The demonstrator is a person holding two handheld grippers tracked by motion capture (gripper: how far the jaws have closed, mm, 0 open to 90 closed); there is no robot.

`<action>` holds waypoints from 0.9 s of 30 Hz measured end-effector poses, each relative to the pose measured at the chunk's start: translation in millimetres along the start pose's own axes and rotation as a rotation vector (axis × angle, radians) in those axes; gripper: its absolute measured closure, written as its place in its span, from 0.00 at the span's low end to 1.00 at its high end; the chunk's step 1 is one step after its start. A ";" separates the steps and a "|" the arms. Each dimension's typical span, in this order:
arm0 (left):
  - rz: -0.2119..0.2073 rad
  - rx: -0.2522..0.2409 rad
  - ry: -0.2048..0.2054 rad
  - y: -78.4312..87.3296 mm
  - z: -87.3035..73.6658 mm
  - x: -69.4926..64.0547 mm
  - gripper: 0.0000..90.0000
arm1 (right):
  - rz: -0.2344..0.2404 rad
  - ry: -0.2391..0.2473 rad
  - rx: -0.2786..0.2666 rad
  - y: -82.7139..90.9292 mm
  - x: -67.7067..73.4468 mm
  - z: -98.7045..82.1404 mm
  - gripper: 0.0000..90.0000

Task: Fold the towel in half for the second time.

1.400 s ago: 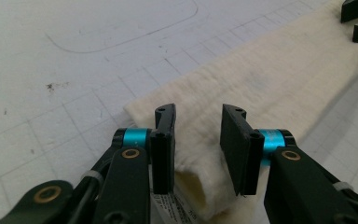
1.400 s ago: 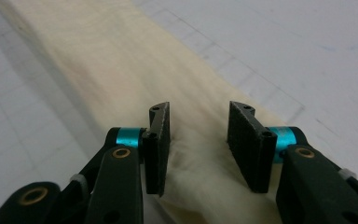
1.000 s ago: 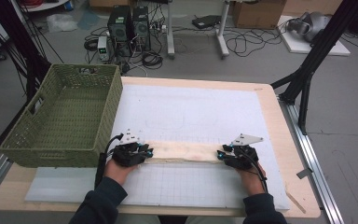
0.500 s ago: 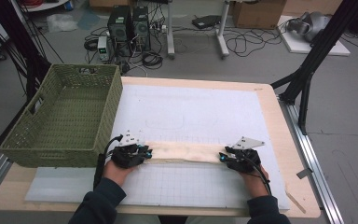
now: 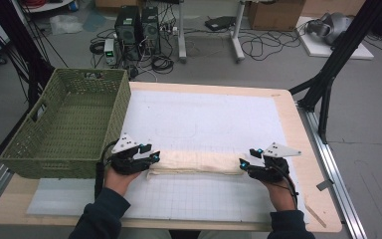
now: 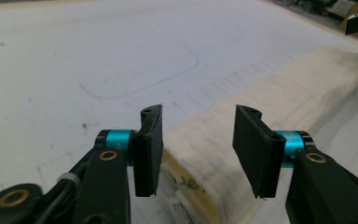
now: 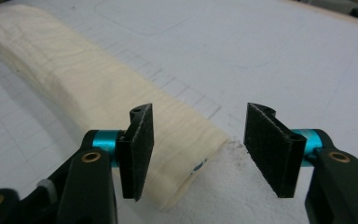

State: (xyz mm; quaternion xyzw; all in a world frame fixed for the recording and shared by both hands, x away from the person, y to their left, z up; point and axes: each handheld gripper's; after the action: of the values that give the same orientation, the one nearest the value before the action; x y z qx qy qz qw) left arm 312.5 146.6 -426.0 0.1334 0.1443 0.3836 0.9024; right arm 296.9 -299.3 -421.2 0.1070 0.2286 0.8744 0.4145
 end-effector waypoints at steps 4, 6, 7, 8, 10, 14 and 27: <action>0.010 -0.049 0.016 5.0 4.7 1.0 0.49 | -0.030 0.023 -0.021 8.6 0.8 4.3 0.44; 0.016 -0.065 0.024 5.9 5.1 1.4 0.43 | -0.045 0.020 -0.018 11.4 0.4 4.6 0.42; 0.020 -0.070 0.028 6.3 5.3 1.4 0.40 | -0.050 0.012 -0.020 13.2 -0.2 4.7 0.40; 0.023 -0.077 0.033 6.6 5.5 1.4 0.36 | -0.058 0.006 -0.026 15.4 -1.0 4.8 0.38; 0.038 -0.077 0.040 7.3 6.3 0.4 0.28 | -0.078 -0.004 -0.039 20.8 -3.7 5.2 0.33; 0.037 -0.081 0.043 10.6 6.7 -0.3 0.22 | -0.115 -0.019 -0.057 31.9 -11.1 3.5 0.28; 0.021 -0.109 0.024 13.3 7.9 -0.2 0.22 | -0.141 -0.047 -0.068 41.2 -22.6 -2.8 0.12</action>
State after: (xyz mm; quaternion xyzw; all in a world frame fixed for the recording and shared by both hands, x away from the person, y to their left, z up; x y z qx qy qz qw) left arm 306.6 154.4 -414.0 0.0811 0.1326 0.4017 0.9025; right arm 282.4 -340.4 -403.4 0.0969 0.1961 0.8474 0.4837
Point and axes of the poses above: each handheld gripper's, and its own axes: y roughly backward along the jaws, z roughly out of its top, x roughly to its left, and after that the axes turned 2 degrees about -x, right-handed
